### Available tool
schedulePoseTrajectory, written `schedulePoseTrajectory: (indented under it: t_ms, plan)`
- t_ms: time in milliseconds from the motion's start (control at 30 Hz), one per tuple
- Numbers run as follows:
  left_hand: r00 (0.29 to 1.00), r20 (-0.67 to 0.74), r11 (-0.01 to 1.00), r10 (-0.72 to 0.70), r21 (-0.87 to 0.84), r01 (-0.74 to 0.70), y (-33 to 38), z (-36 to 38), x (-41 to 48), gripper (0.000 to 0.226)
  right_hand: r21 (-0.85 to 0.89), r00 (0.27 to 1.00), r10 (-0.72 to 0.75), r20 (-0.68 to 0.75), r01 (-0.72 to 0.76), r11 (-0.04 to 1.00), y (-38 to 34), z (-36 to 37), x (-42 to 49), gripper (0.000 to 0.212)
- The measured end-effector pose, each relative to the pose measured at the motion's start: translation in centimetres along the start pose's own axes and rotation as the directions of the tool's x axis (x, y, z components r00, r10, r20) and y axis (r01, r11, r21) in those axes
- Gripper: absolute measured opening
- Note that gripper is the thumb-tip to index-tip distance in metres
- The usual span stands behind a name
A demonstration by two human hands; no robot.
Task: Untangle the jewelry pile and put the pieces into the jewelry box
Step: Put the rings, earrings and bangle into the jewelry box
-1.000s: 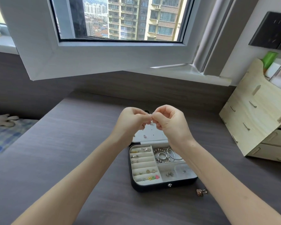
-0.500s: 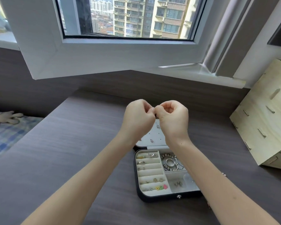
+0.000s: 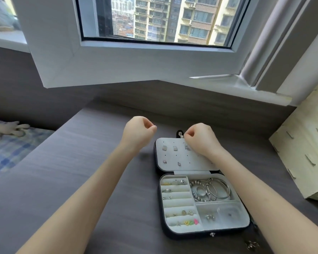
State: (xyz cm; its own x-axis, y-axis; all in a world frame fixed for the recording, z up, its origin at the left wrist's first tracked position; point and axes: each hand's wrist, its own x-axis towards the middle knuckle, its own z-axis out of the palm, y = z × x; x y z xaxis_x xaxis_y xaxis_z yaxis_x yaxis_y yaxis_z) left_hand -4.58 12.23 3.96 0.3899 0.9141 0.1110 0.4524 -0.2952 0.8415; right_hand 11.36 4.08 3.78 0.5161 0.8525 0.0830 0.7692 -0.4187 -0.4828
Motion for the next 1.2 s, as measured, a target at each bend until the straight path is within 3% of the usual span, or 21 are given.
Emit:
schedulePoseTrajectory:
  t_ms: [233,367,467,533,667,767,833,933,1200]
  plan:
    - [0.997,0.059,0.990,0.044,0.128,-0.051,-0.2,1.2,-0.2,0.010,-0.175,0.994,-0.043,0.095,0.059,0.983,-0.8,-0.4,1.3,0.029]
    - [0.997,0.064,0.994,0.040,0.102,-0.046,0.0,1.3,-0.5,0.011,-0.153,0.994,-0.083,0.069,0.093,0.984,-1.0,-0.2,1.2,0.019]
    - [0.997,0.070,0.997,0.026,0.064,-0.030,0.2,0.7,-0.4,0.011,-0.075,0.991,-0.131,-0.022,0.129,0.989,-0.9,-1.0,0.6,0.019]
    - [0.992,0.123,0.996,0.005,-0.084,0.005,0.6,0.2,-0.4,0.016,-0.014,0.979,-0.167,-0.113,0.166,0.986,-0.8,-1.9,-0.1,0.019]
    - [0.982,0.187,0.966,-0.001,-0.255,0.049,1.8,-0.9,-0.8,0.018,0.218,0.895,-0.259,-0.362,0.351,0.911,-1.7,-2.9,-3.0,0.009]
    - [0.972,0.235,0.917,-0.003,-0.388,0.096,2.2,-2.0,-1.0,0.015,0.449,0.939,-0.242,-0.244,0.331,0.830,-2.4,-2.4,-4.5,0.012]
    - [0.965,0.264,0.891,0.002,-0.437,0.118,2.4,-2.6,-1.1,0.013,0.492,0.952,-0.237,-0.194,0.304,0.816,-2.7,-2.0,-4.8,0.014]
    - [0.956,0.293,0.890,-0.001,-0.436,0.135,2.5,-3.0,-1.1,0.012,0.433,0.944,-0.267,-0.192,0.326,0.840,-3.1,-2.1,-4.9,0.017]
    - [0.935,0.353,0.866,0.035,-0.478,0.147,2.8,-3.4,-1.2,0.013,-0.029,0.868,-0.444,-0.223,0.450,0.893,-3.6,-2.3,-4.8,0.004]
